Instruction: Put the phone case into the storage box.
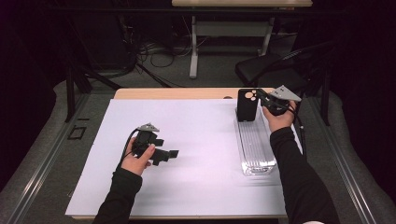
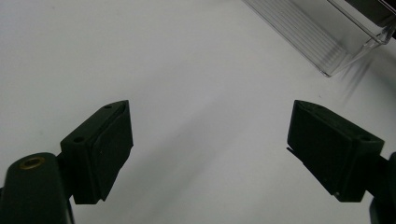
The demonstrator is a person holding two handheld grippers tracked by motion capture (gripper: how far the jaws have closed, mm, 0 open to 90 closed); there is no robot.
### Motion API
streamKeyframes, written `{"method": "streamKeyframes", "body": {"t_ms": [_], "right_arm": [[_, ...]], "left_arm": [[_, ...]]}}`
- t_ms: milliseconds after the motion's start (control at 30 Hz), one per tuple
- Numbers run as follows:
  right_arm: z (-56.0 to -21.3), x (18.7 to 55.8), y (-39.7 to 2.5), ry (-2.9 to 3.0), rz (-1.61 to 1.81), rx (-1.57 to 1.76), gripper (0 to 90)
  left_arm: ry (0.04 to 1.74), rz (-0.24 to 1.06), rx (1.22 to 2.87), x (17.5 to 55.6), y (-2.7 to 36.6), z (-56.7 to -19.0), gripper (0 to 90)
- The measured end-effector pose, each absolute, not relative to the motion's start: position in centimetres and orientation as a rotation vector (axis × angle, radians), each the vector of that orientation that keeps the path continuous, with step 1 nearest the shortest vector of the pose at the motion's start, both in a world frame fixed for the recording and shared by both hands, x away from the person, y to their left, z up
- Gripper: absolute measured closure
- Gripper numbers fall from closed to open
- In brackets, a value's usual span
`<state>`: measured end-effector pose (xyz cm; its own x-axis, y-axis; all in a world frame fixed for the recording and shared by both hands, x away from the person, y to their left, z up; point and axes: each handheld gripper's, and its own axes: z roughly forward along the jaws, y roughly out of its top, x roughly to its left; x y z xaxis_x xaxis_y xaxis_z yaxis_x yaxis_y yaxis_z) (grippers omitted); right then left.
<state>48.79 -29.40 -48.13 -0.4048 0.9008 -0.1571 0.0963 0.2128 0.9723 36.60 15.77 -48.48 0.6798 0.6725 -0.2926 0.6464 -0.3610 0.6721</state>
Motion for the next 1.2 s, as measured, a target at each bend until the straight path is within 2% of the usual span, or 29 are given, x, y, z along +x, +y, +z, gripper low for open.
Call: {"method": "streamKeyframes", "body": {"t_ms": [733, 1200], "right_arm": [[-48.44, 48.73, -30.06, 1.716, 1.273, 0.99, 78.7], [-48.57, 48.75, -29.98, 1.749, 1.261, 1.013, 65.3]], "left_arm": [[1.014, 0.036, 2.093, 36.62, 15.57, -48.59, 14.5], [1.015, 0.039, 2.092, 36.63, 15.6, -48.62, 14.5]]}}
